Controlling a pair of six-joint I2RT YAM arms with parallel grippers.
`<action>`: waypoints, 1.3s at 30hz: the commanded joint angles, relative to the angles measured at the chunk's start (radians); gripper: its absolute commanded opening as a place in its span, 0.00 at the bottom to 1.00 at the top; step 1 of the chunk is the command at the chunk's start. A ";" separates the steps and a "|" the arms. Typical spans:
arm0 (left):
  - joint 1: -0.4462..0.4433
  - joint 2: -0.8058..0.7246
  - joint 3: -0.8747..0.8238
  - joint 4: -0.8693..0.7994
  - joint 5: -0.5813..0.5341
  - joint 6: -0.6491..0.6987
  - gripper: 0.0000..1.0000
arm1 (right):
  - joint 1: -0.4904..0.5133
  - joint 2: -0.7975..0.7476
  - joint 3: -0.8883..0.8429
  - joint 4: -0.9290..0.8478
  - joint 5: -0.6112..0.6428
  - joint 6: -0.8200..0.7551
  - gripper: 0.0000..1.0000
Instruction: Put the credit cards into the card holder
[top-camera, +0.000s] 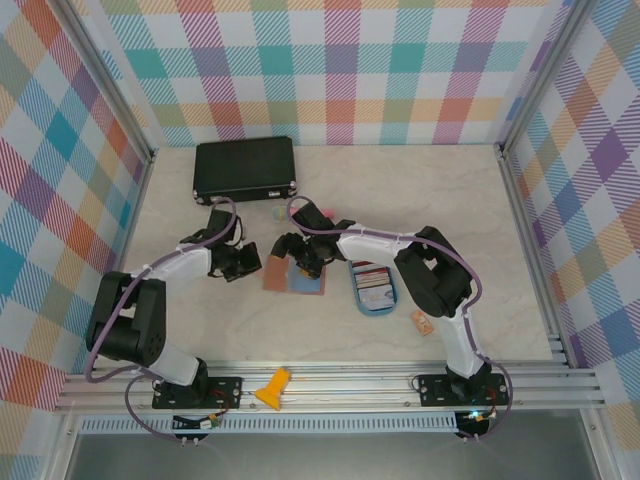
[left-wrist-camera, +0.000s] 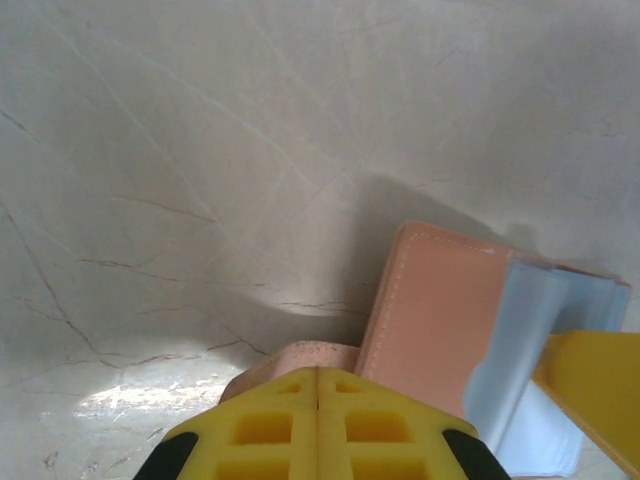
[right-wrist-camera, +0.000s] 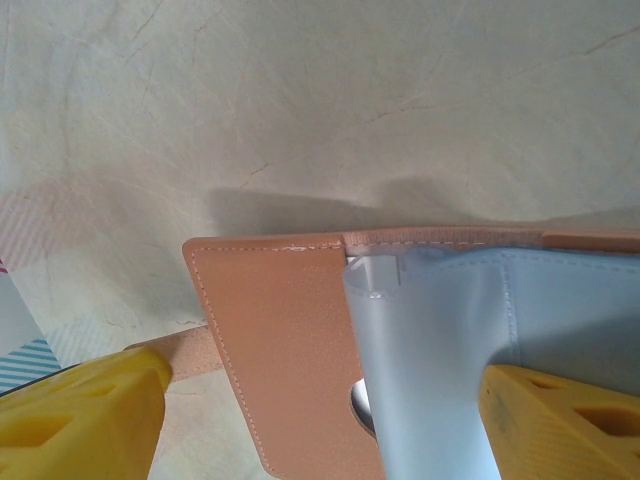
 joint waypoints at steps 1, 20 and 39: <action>0.012 0.032 0.019 -0.029 -0.008 0.026 0.01 | 0.003 0.000 -0.014 -0.075 0.024 -0.017 0.83; 0.012 0.085 -0.061 0.000 -0.044 0.057 0.00 | 0.033 0.069 0.092 -0.110 0.018 -0.006 0.84; 0.012 0.083 -0.070 0.004 -0.026 0.057 0.00 | 0.056 0.040 0.104 -0.027 0.040 0.037 0.84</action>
